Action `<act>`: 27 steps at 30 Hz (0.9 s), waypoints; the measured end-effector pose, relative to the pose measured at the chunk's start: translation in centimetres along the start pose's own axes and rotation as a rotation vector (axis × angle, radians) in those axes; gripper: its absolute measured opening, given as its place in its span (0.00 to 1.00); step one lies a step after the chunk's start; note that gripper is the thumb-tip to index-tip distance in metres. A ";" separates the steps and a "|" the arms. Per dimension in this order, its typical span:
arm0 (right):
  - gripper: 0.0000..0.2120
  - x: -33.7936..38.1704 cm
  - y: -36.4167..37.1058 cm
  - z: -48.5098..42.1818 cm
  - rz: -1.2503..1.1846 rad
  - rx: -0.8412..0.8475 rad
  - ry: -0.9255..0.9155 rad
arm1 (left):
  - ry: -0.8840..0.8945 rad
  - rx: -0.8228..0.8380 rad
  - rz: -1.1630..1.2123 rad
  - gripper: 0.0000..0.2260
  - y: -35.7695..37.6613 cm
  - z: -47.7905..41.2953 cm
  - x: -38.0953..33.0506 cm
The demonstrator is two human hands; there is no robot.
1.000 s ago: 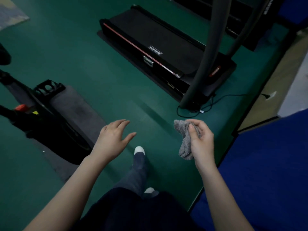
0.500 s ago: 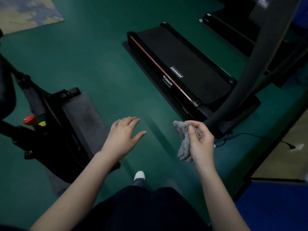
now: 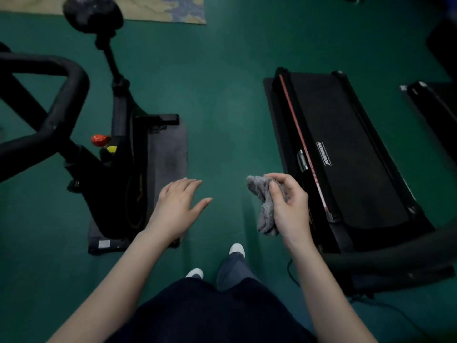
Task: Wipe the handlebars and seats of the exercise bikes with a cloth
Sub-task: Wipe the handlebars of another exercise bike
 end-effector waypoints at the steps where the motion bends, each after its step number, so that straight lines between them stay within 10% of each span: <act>1: 0.10 0.1 -0.2 -1.3 0.009 0.042 -0.022 | -0.032 -0.013 0.006 0.25 0.1 -0.6 -0.4; 27: 0.10 4.1 8.5 -23.7 0.113 0.515 -0.194 | -0.518 -0.230 0.104 0.25 -3.0 -12.4 3.8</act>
Point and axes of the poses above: each hand's wrist, its own z-axis away from the middle knuckle, its own y-axis out of the palm, x = y × z, the point moved 1 cm from there along -z, towards the middle knuckle, and after that the axes turned 4 degrees about y, right-handed, at the moved point
